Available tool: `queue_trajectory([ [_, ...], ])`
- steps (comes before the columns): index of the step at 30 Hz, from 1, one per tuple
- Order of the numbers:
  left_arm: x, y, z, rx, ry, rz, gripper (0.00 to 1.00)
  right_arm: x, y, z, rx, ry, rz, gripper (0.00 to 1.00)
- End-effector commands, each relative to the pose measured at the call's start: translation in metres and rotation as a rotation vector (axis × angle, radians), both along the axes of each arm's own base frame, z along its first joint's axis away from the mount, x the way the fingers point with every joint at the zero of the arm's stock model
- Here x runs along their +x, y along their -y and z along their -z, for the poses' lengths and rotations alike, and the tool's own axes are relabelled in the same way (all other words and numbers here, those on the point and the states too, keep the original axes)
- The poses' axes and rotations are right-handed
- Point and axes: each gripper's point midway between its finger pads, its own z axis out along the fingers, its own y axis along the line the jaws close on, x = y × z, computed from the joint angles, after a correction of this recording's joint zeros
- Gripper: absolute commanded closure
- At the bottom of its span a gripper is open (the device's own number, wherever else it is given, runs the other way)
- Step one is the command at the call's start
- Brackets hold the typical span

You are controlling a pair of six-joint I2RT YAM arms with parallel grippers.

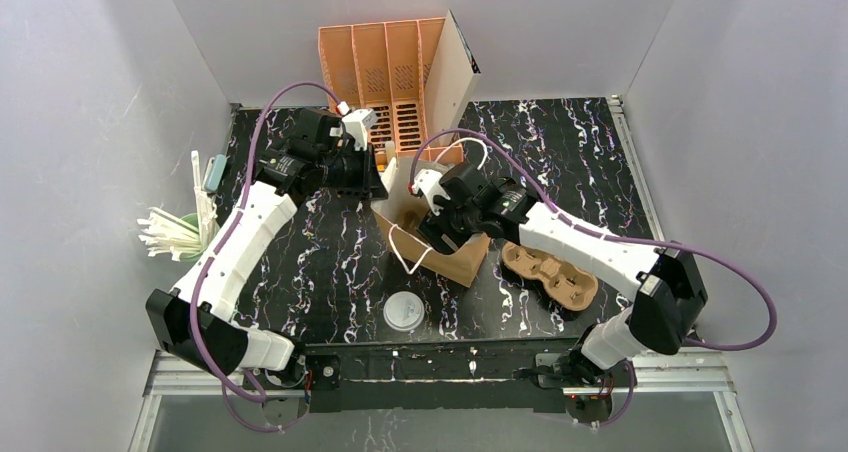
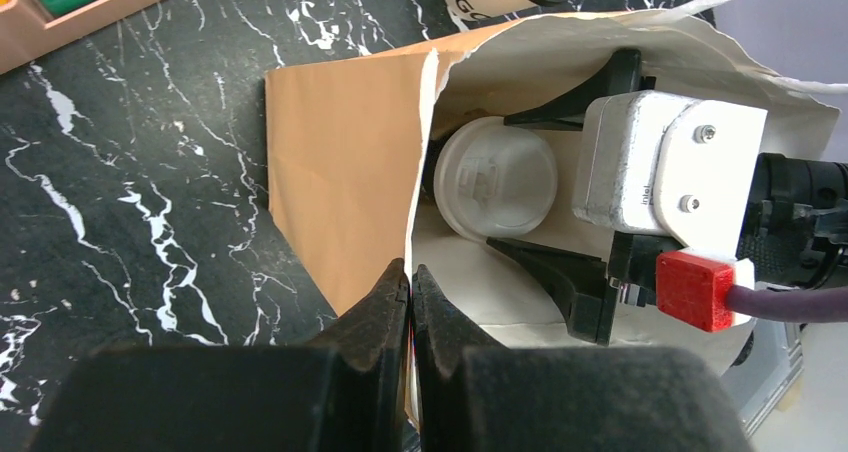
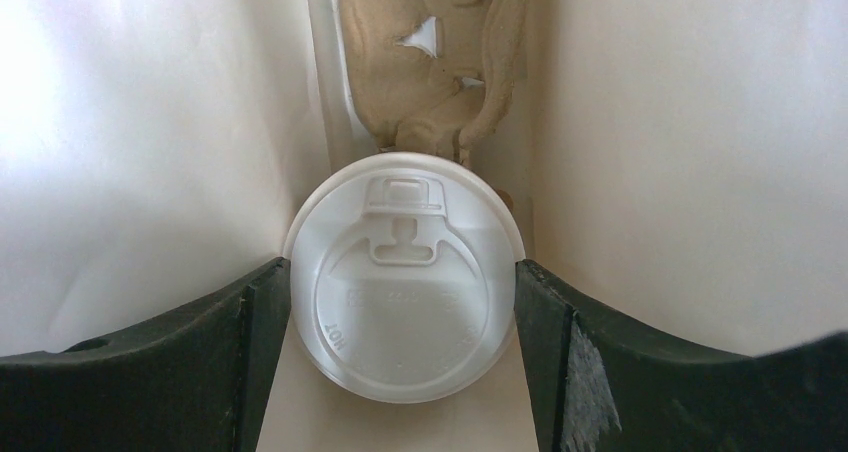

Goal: Pack the takeout coffee
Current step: Place the coffee cup on the cup tray.

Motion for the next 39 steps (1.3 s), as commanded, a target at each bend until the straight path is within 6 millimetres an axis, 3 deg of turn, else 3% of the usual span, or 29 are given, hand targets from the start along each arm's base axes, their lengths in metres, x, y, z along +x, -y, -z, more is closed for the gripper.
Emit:
queue_trajectory([
  [1, 0.006, -0.004, -0.024, 0.0, 0.085, -0.016, 0.98, -0.035, 0.048, 0.066, -0.275, -0.216, 0.018, 0.62],
  [11, 0.015, -0.004, -0.036, -0.005, 0.126, -0.038, 0.99, -0.04, 0.06, 0.077, -0.394, -0.298, 0.067, 0.63],
  [22, 0.02, -0.006, -0.034, 0.022, 0.148, -0.029, 0.99, -0.048, 0.077, 0.077, -0.5, -0.356, 0.127, 0.63],
  [29, 0.02, -0.006, -0.033, 0.027, 0.151, -0.015, 0.99, -0.037, 0.064, 0.062, -0.451, -0.32, 0.132, 0.6],
  [35, 0.018, -0.006, -0.031, 0.03, 0.149, -0.005, 0.99, -0.025, 0.033, 0.025, -0.326, -0.295, 0.11, 0.41],
  [37, 0.018, -0.005, -0.032, 0.028, 0.148, -0.002, 0.99, -0.021, 0.028, 0.014, -0.296, -0.274, 0.109, 0.04],
  [39, 0.018, -0.005, -0.033, 0.025, 0.151, 0.002, 0.99, -0.018, 0.023, 0.003, -0.264, -0.256, 0.104, 0.02],
])
